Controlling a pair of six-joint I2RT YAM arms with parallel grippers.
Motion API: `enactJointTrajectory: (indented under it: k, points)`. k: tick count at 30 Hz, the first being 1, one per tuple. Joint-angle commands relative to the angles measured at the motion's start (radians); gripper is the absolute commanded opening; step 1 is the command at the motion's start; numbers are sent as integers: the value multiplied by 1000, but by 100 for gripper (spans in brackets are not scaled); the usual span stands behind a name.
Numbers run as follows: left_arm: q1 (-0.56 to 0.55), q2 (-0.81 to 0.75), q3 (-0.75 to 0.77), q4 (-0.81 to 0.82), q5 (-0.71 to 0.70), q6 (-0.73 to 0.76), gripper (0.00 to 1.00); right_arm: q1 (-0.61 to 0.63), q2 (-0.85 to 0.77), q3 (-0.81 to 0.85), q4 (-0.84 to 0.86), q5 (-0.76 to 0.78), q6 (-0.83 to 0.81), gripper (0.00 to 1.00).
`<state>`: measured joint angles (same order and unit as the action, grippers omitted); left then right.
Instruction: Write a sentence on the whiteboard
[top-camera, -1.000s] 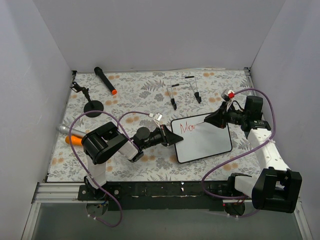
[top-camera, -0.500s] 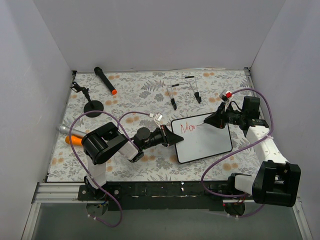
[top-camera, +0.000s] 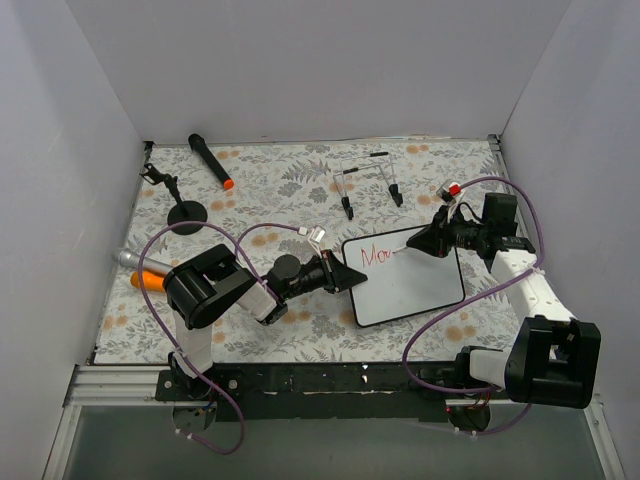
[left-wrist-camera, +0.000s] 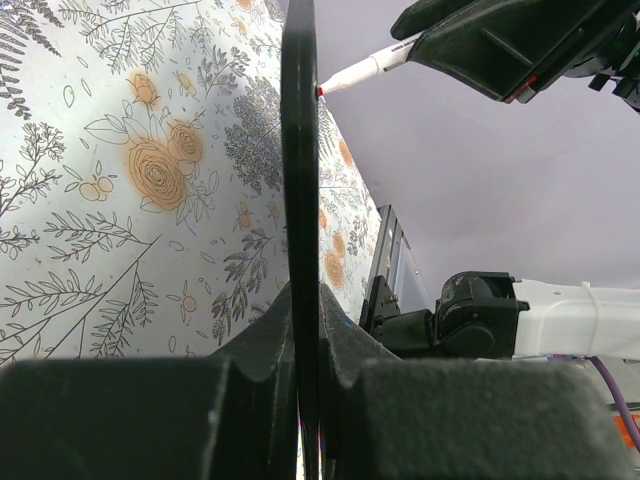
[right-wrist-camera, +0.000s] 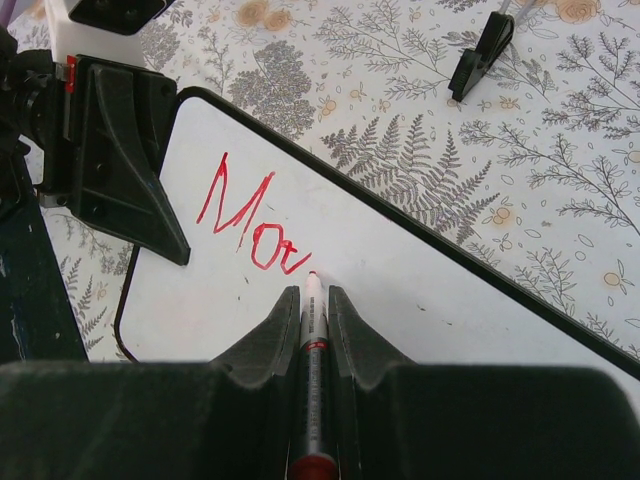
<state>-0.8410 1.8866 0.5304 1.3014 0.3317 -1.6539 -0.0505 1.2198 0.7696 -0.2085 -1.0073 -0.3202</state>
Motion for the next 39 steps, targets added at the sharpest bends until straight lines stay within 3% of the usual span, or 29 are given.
enactJointTrajectory:
  k: [1, 18, 39]
  points:
    - [-12, -46, 16, 78, -10, 42, 0, 6, 1, 11, 8, 41, -19, 1]
    - [-12, -40, 16, 73, -10, 45, 0, -18, -34, 25, 0, 121, -26, 1]
    - [-13, -24, 22, 78, 4, 42, 0, 4, 11, 54, 40, 45, 0, 1]
